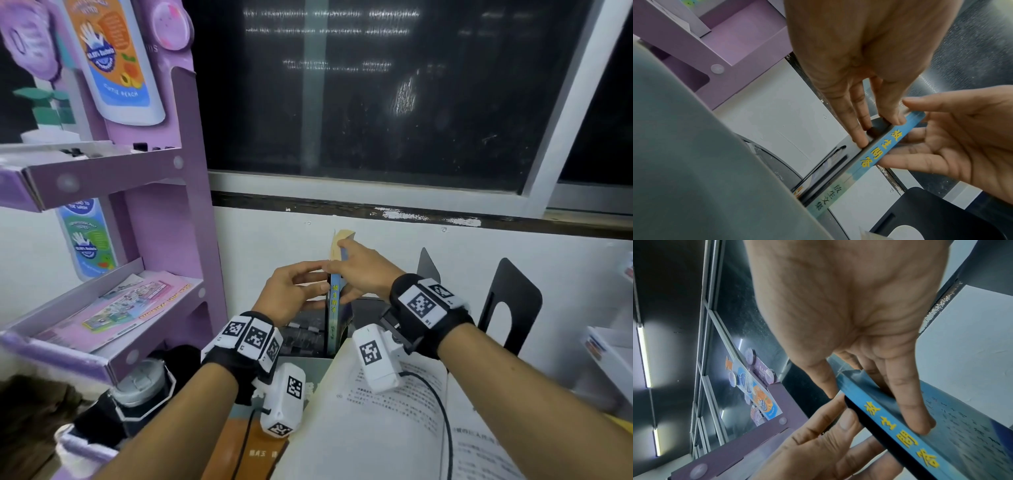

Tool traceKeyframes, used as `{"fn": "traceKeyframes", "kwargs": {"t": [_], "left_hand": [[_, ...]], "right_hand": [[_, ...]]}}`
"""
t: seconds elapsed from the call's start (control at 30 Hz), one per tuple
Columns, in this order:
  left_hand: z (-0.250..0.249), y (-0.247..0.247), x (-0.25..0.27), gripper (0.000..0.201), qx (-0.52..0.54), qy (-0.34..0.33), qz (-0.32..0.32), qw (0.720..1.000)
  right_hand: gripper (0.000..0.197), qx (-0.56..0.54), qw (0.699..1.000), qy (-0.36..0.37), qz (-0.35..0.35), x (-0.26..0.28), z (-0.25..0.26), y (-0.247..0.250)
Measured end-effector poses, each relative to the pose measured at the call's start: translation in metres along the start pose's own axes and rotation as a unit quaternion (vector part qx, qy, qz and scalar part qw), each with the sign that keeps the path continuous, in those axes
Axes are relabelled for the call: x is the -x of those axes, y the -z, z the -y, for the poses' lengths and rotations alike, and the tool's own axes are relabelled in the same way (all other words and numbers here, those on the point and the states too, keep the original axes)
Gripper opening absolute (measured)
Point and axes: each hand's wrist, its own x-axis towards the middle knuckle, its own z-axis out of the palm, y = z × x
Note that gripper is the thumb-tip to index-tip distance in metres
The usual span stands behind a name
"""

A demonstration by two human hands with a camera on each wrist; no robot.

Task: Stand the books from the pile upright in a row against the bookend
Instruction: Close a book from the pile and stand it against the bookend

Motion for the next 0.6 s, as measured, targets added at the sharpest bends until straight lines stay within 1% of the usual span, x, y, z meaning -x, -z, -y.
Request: {"fn": "traceKeyframes", "kwargs": {"t": [0.2,0.33,0.43,0.53,0.6], "left_hand": [[0.0006,-0.0005,0.0,0.03,0.008,-0.003,-0.012,1.0],[0.0028,0.0017,0.0002,0.032,0.025,0.0,-0.014,1.0],[0.0032,0.0021,0.0007,0.032,0.031,0.0,-0.013,0.999],[0.0033,0.0018,0.0009,0.03,0.035,0.001,-0.003,0.999],[0.0032,0.0015,0.0006,0.03,0.034,0.001,0.001,0.999]], "right_hand": [[0.051,-0.012,1.0,-0.003,0.003,0.0027,-0.0019,-0.0021],[0.056,-0.045,0.999,-0.008,0.012,0.0038,-0.0025,-0.0027],[0.057,-0.078,0.997,-0.013,0.022,0.0036,-0.0033,-0.0028],[0.059,-0.079,0.997,-0.014,0.02,0.0028,-0.0041,-0.002],[0.064,-0.076,0.997,-0.011,0.016,0.0028,-0.0059,-0.0018]]}}
